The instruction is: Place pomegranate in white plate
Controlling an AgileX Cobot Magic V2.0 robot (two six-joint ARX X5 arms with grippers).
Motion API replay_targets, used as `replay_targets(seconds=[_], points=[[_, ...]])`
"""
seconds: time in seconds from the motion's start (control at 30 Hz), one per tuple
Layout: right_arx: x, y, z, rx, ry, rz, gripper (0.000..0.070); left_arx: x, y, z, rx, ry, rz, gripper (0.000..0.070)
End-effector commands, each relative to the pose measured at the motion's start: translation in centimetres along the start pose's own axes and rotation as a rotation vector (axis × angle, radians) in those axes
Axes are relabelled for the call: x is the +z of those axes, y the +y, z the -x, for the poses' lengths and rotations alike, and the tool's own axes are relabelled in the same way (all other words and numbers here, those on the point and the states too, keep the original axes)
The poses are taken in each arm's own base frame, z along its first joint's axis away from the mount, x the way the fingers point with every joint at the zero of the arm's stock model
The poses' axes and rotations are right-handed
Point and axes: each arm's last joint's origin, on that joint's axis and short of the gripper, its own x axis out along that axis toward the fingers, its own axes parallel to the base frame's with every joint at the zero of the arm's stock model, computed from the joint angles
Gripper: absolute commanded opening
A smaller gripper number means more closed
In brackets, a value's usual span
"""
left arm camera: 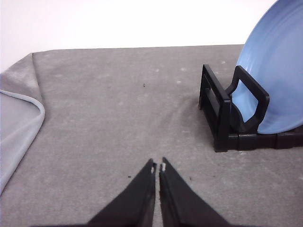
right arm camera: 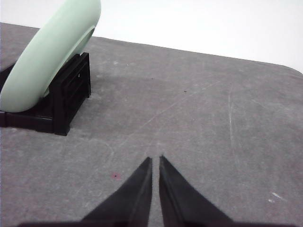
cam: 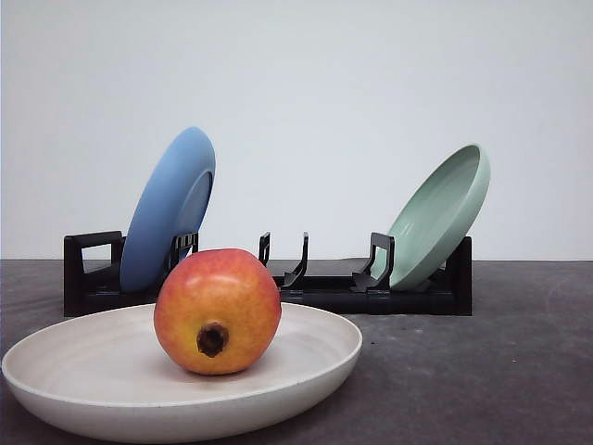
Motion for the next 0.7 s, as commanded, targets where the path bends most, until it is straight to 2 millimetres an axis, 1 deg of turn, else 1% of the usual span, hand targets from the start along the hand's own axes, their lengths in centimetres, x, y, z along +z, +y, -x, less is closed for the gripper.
replay_targets(seconds=[0.0,0.67], points=[[-0.24,0.01,-0.05,0.000,0.012,-0.006,0.0025,-0.36,-0.03,-0.10,0.000,0.012,-0.001,0.0000],[-0.24,0.01,-0.05,0.000,0.012,-0.006,0.0025,-0.35,-0.03,-0.10,0.000,0.012,-0.001,0.0000]])
